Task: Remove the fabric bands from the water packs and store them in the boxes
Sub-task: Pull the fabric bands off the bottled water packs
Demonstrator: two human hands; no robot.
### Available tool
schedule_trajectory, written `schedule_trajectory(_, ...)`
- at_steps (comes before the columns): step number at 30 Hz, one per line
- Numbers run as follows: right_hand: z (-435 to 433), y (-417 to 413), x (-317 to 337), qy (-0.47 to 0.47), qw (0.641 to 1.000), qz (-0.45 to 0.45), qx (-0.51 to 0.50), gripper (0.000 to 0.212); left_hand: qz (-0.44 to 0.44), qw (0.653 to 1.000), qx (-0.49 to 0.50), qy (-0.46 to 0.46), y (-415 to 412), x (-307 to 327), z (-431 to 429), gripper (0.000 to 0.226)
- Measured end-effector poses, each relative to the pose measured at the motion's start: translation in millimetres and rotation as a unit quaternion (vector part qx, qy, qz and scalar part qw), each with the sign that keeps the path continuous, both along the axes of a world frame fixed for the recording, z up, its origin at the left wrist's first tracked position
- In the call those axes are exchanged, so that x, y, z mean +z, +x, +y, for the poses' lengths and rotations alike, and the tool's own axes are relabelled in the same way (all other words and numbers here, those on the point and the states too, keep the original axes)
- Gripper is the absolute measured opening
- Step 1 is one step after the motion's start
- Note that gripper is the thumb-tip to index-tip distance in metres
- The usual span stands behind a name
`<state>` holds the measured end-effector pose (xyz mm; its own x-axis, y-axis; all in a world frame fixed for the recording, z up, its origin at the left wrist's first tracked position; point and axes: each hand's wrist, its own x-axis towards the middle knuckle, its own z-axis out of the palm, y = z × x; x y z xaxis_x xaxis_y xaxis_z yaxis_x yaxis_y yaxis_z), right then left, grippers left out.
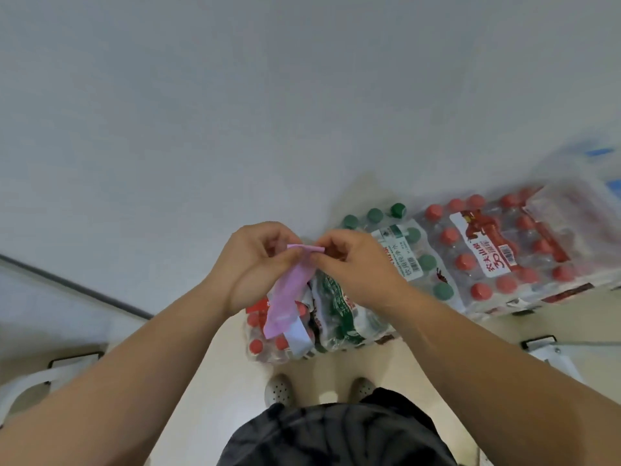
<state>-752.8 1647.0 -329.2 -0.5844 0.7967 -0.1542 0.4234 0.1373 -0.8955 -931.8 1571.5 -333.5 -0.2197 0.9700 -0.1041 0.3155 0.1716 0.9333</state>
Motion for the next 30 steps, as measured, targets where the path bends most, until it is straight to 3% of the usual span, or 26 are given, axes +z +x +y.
schedule_trajectory(5,1.1,58.1,34.0,-0.04,0.996,0.073,-0.031,0.008,-0.062,0.997,-0.031,0.033,53.0,39.5,10.5,0.007)
schedule_trajectory(10,7.0,137.8,49.4,-0.05,0.988,0.133,-0.065,0.011,-0.065,0.995,-0.052,0.056,127.6,58.1,29.7,0.008)
schedule_trajectory(18,29.6,290.6,41.9,-0.046,0.981,0.15,-0.117,0.028,-0.062,0.996,-0.039,0.045,281.9,58.0,58.8,0.009)
schedule_trajectory(21,38.3,336.4,43.5,-0.052,0.978,0.168,-0.112,0.024,-0.076,0.995,-0.039,0.043,328.5,62.0,68.0,0.01)
schedule_trajectory(30,75.1,387.8,28.9,-0.049,0.981,0.14,-0.123,0.021,-0.068,0.998,-0.003,-0.006,375.9,43.7,102.1,0.009)
